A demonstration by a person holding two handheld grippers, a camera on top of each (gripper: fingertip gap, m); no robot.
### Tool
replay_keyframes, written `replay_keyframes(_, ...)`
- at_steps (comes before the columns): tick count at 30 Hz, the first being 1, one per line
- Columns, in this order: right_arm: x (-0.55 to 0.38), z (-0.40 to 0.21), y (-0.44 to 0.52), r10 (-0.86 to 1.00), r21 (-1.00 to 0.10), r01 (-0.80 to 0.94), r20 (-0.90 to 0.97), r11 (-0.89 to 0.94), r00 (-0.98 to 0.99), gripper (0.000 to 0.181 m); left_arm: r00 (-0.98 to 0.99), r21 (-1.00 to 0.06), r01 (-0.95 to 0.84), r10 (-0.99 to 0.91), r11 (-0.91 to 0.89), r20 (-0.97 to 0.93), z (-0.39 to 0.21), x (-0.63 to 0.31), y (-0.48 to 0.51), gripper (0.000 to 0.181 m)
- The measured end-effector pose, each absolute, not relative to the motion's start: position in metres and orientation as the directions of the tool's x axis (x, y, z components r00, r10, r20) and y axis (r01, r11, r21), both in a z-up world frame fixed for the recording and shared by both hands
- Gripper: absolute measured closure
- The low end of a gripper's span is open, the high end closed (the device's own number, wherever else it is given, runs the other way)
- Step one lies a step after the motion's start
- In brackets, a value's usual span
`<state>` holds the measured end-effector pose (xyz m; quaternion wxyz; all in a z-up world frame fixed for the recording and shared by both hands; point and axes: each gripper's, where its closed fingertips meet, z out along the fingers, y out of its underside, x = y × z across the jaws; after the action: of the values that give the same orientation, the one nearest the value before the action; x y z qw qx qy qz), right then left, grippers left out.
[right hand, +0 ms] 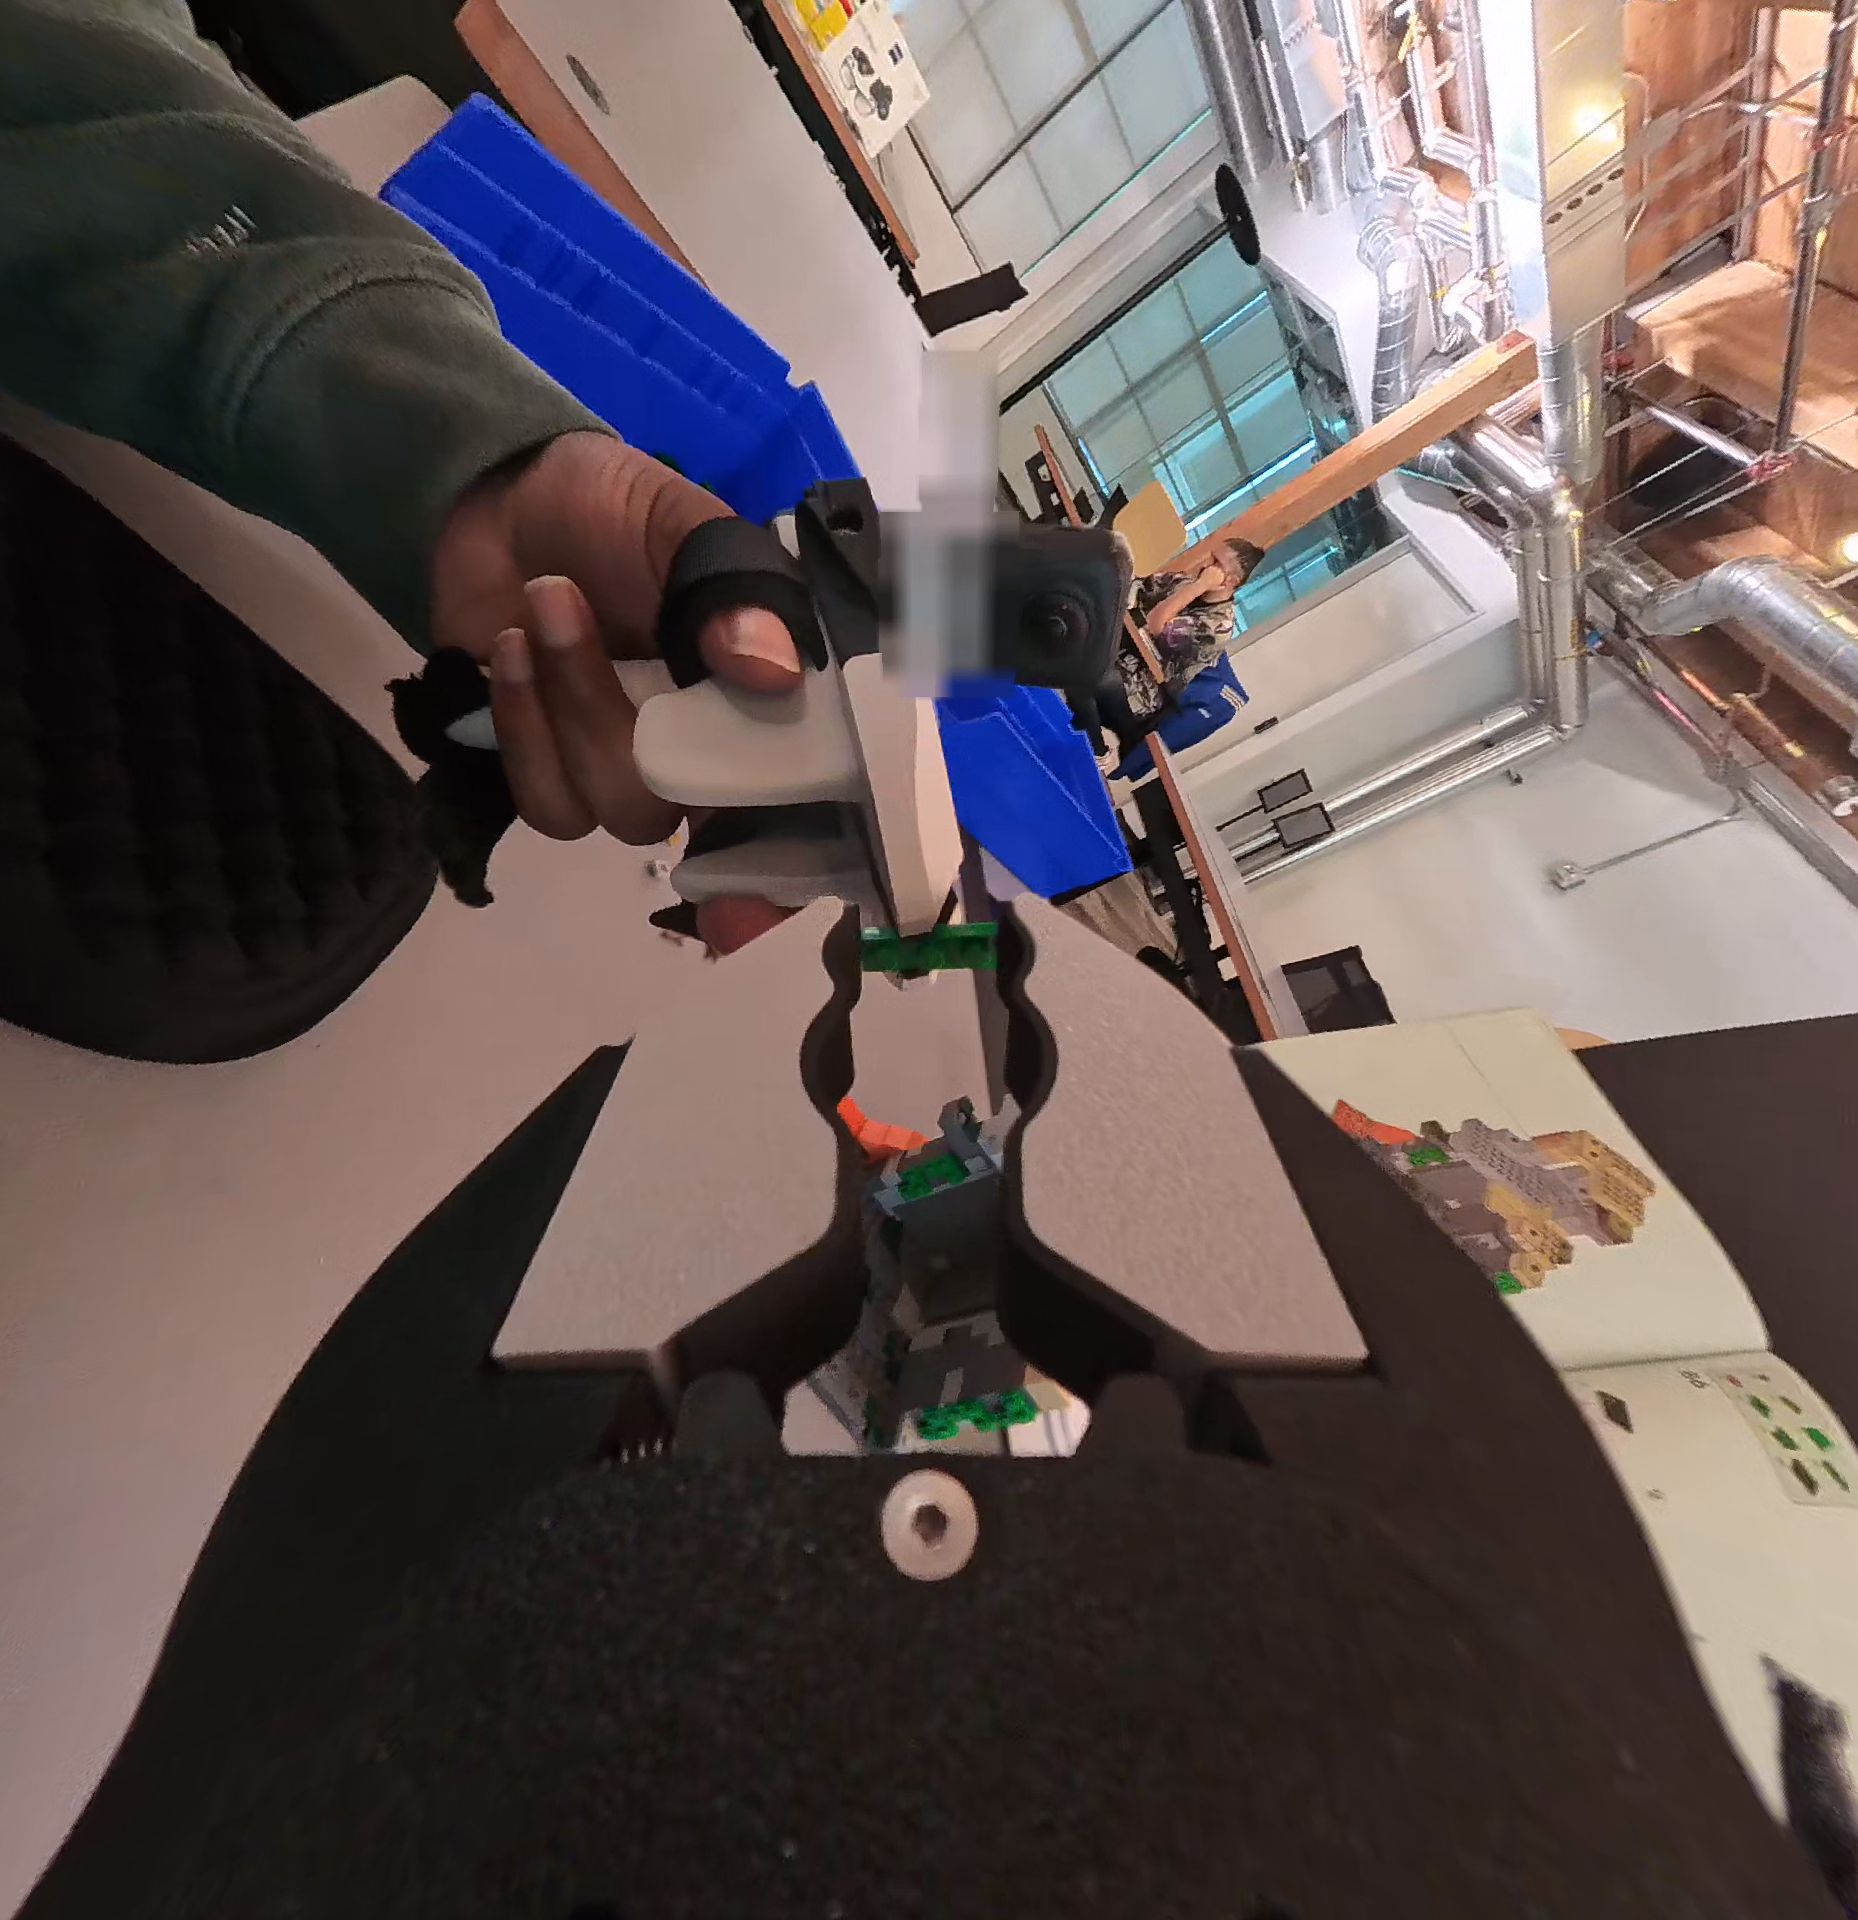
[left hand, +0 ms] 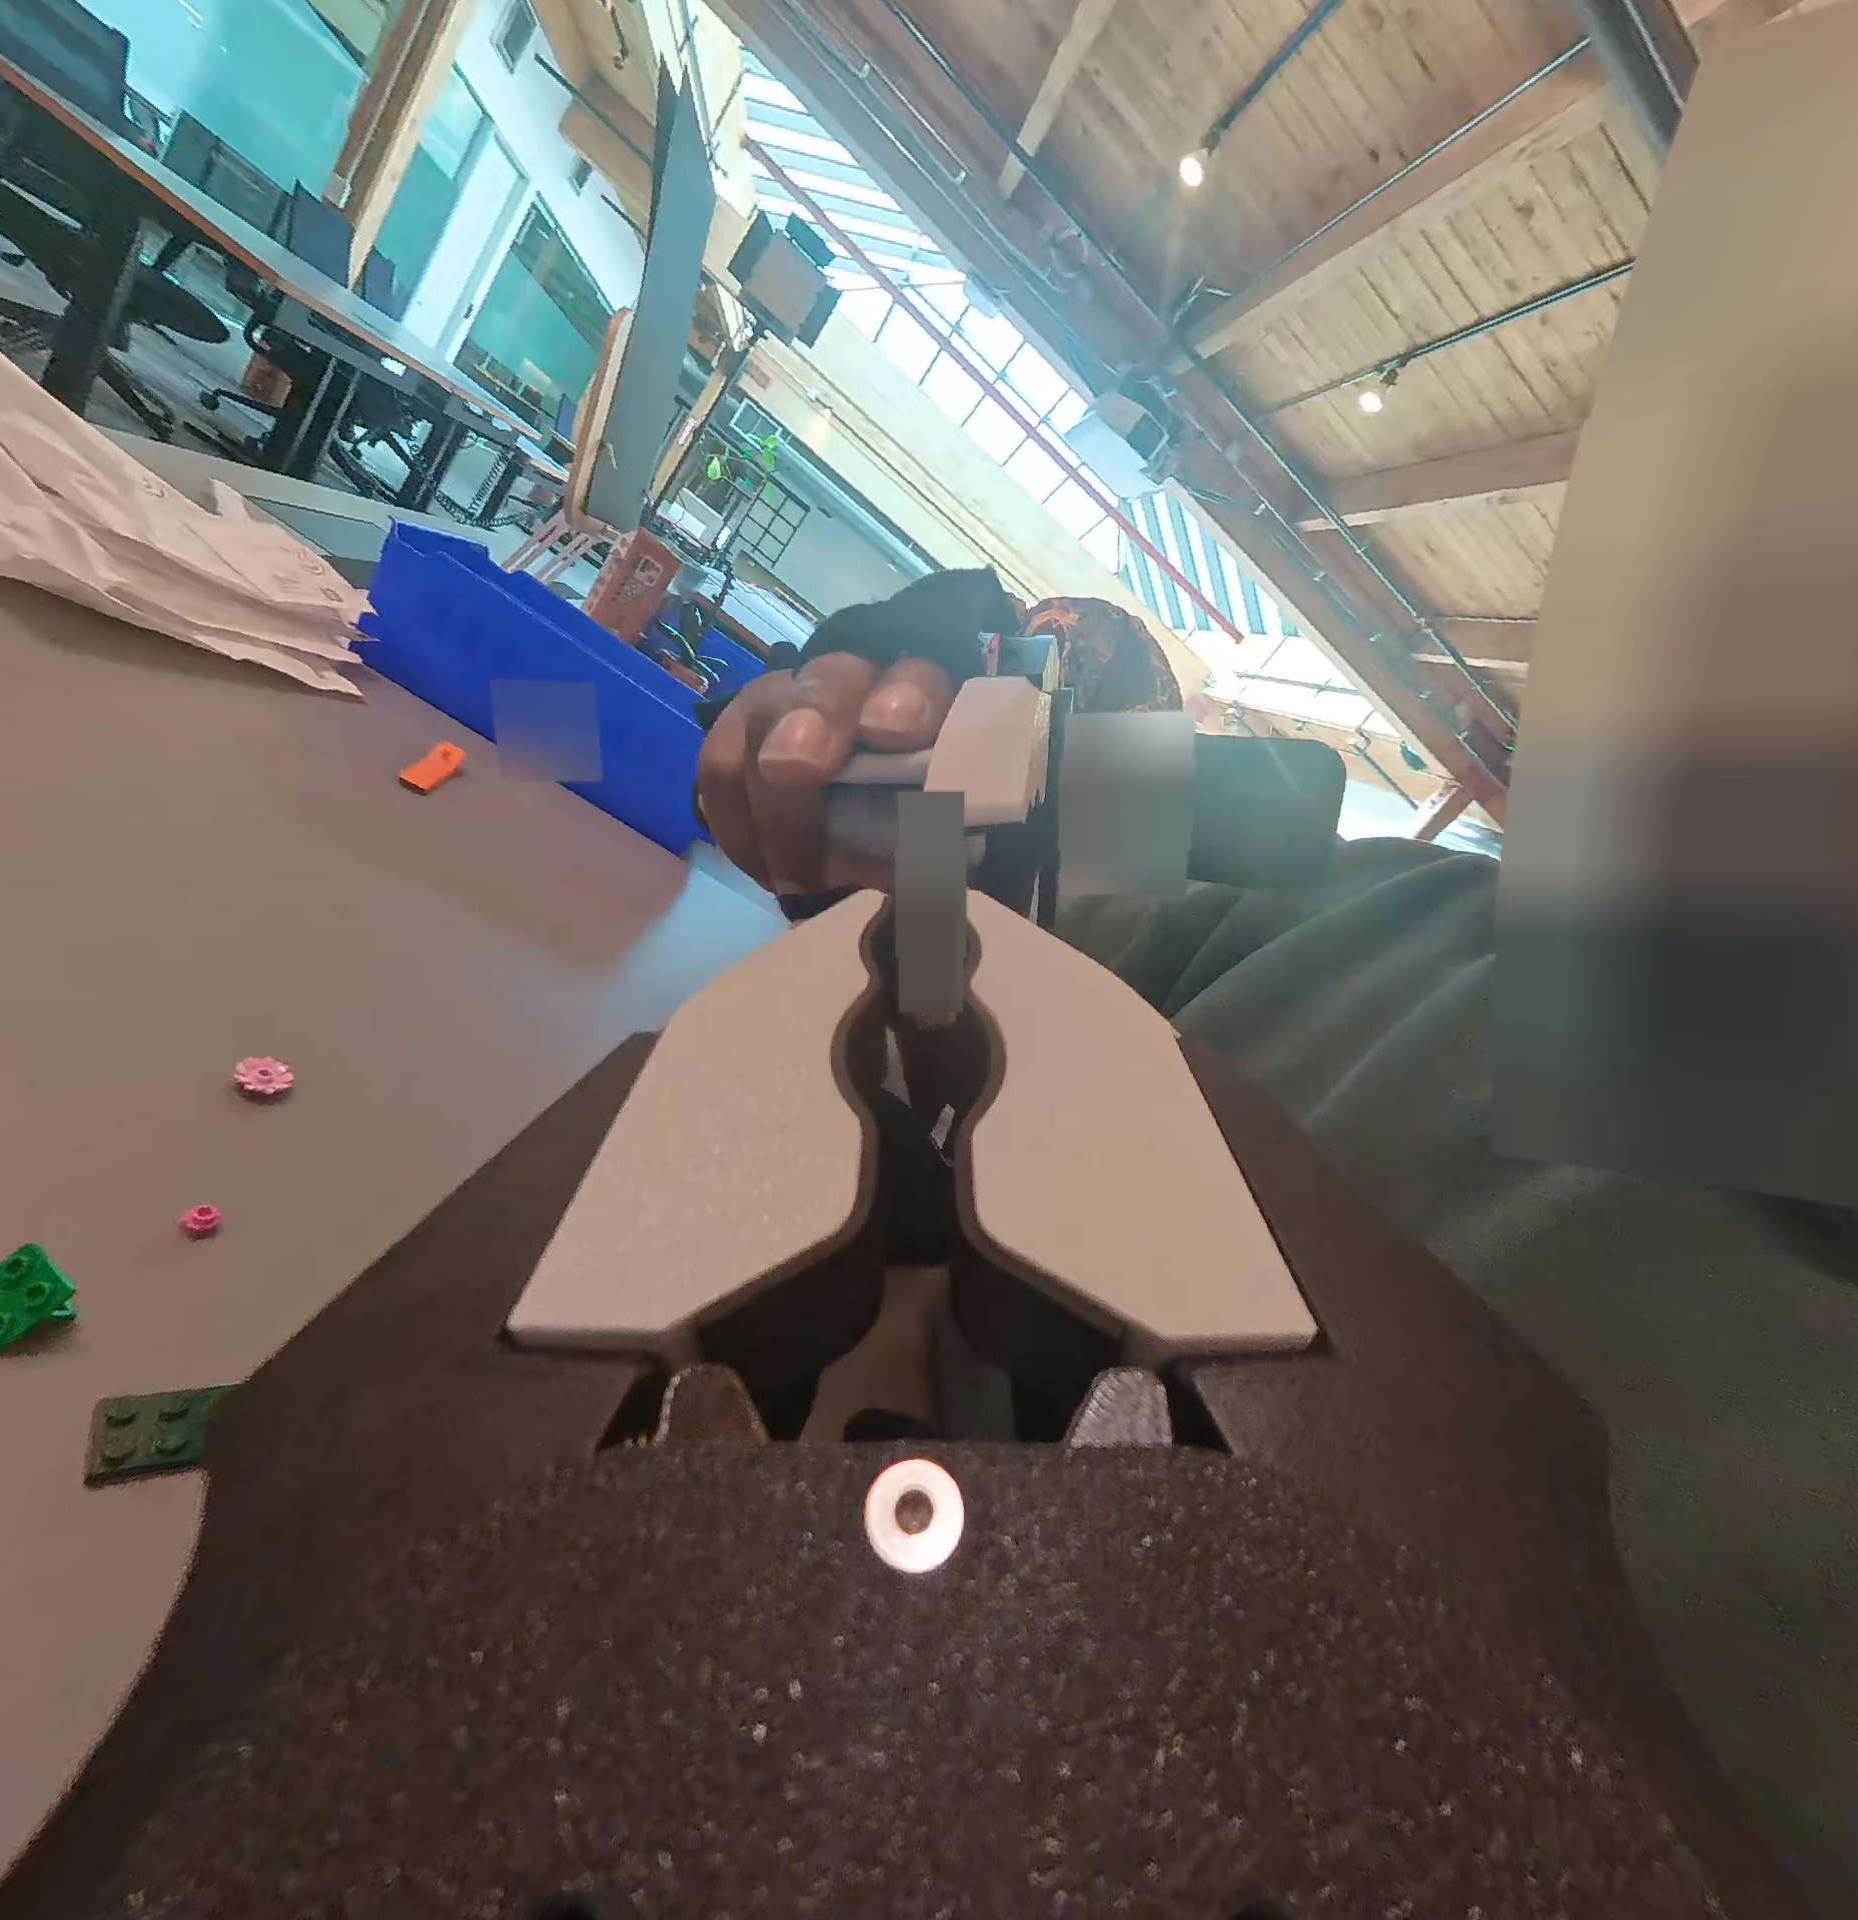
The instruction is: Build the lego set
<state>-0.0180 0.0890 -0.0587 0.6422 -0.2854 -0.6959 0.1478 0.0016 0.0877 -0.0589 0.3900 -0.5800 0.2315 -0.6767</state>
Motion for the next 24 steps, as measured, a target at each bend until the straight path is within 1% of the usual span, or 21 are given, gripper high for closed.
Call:
replay_keyframes(2, -0.017, -0.064, 0.089, 0.621, -0.596, 0.227, 0.782, 0.77, -0.057, 0.157, -0.015, -0.776, 0.241, -0.802, -0.583, 0.598, -0.064, 0.002, 0.088, 0.174)
replay_keyframes(4, -0.013, -0.074, 0.089, 0.673, -0.624, 0.271, 0.724, 0.732, -0.152, 0.157, 0.016, -0.797, 0.211, -0.813, -0.566, 0.582, -0.071, 0.003, 0.089, 0.173)
replay_keyframes(5, -0.008, -0.084, 0.09, 0.709, -0.633, 0.326, 0.666, 0.702, -0.233, 0.157, 0.071, -0.817, 0.192, -0.823, -0.543, 0.563, -0.077, 0.001, 0.094, 0.168)
replay_keyframes(6, 0.0, -0.099, 0.094, 0.743, -0.62, 0.412, 0.587, 0.668, -0.322, 0.157, 0.134, -0.844, 0.17, -0.836, -0.509, 0.531, -0.084, -0.004, 0.099, 0.166)
replay_keyframes(7, 0.012, -0.115, 0.1, 0.765, -0.577, 0.504, 0.509, 0.643, -0.395, 0.157, 0.191, -0.866, 0.15, -0.845, -0.477, 0.499, -0.09, -0.009, 0.105, 0.167)
replay_keyframes(9, 0.038, -0.15, 0.117, 0.796, -0.445, 0.66, 0.353, 0.605, -0.492, 0.157, 0.324, -0.902, 0.107, -0.844, -0.417, 0.428, -0.105, -0.02, 0.118, 0.168)
replay_keyframes(12, 0.066, -0.194, 0.143, 0.847, -0.283, 0.799, 0.165, 0.531, -0.505, 0.156, 0.473, -0.93, 0.042, -0.813, -0.364, 0.339, -0.128, -0.032, 0.136, 0.17)
replay_keyframes(14, 0.075, -0.215, 0.156, 0.876, -0.201, 0.852, 0.092, 0.483, -0.474, 0.156, 0.539, -0.938, -0.024, -0.795, -0.346, 0.279, -0.142, -0.035, 0.141, 0.17)
replay_keyframes(16, 0.074, -0.229, 0.157, 0.901, -0.179, 0.885, 0.02, 0.43, -0.434, 0.156, 0.602, -0.943, -0.122, -0.779, -0.309, 0.178, -0.154, -0.038, 0.144, 0.17)
replay_keyframes(18, 0.072, -0.239, 0.158, 0.905, -0.153, 0.894, -0.001, 0.421, -0.426, 0.156, 0.629, -0.941, -0.192, -0.771, -0.278, 0.1, -0.161, -0.04, 0.144, 0.17)
replay_keyframes(20, 0.073, -0.248, 0.161, 0.898, -0.111, 0.891, 0.024, 0.44, -0.44, 0.156, 0.641, -0.937, -0.228, -0.765, -0.265, 0.06, -0.166, -0.042, 0.144, 0.17)
replay_keyframes(24, 0.069, -0.253, 0.157, 0.898, -0.129, 0.89, 0.022, 0.438, -0.439, 0.156, 0.647, -0.936, -0.249, -0.762, -0.25, 0.031, -0.165, -0.044, 0.144, 0.17)
